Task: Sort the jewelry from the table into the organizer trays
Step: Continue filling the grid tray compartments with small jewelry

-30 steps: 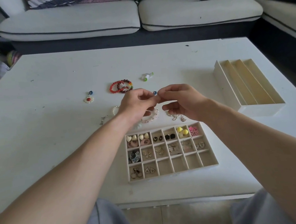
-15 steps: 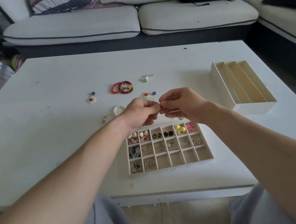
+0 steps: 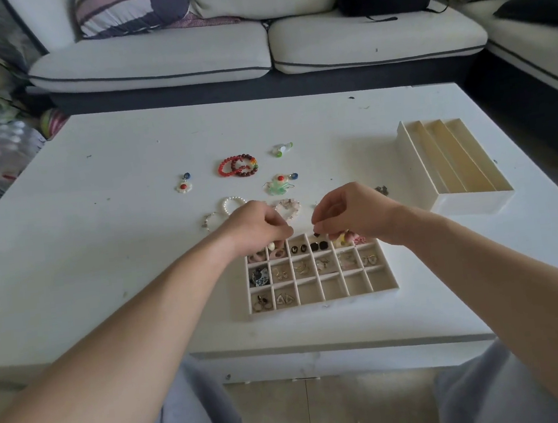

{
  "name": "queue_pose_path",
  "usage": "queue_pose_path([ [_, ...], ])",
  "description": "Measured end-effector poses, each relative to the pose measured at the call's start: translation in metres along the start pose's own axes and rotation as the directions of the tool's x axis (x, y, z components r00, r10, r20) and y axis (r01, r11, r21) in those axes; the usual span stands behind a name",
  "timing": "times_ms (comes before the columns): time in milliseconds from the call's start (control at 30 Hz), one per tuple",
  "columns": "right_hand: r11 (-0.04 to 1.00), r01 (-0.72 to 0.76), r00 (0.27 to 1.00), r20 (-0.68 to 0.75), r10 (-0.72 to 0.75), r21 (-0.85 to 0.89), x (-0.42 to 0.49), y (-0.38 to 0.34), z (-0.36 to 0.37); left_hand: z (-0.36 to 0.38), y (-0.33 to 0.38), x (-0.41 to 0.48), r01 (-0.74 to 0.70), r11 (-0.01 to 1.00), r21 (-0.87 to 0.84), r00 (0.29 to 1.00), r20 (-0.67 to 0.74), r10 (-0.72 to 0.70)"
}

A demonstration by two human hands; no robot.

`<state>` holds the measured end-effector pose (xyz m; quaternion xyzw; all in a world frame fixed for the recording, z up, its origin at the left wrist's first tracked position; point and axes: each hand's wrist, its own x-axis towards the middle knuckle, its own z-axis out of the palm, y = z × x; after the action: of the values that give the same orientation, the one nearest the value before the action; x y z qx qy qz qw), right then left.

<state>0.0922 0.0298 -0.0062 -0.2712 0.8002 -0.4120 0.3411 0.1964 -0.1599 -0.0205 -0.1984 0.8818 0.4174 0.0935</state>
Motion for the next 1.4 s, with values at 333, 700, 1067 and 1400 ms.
queue_pose_path([
  [333, 0.896, 0.023, 0.993, 0.113, 0.030, -0.444, -0.015, 0.003, 0.050, 0.017, -0.013, -0.031, -0.179, 0.911, 0.372, 0.978, 0.172, 0.122],
  [700, 0.695, -0.059, 0.998, -0.048, 0.035, -0.716, -0.009, 0.005, 0.078, 0.013, -0.019, -0.045, -0.164, 0.889, 0.428, 0.976, 0.201, 0.083],
  [1067, 0.657, -0.070, 0.995, -0.098, -0.005, -0.751, -0.015, 0.004, 0.085, 0.012, -0.022, -0.044, -0.155, 0.884, 0.441, 0.978, 0.193, 0.075],
  [1400, 0.653, -0.094, 0.992, -0.125, -0.001, -0.752, -0.018, 0.007, 0.091, 0.013, -0.017, -0.046, -0.145, 0.891, 0.429, 0.979, 0.191, 0.067],
])
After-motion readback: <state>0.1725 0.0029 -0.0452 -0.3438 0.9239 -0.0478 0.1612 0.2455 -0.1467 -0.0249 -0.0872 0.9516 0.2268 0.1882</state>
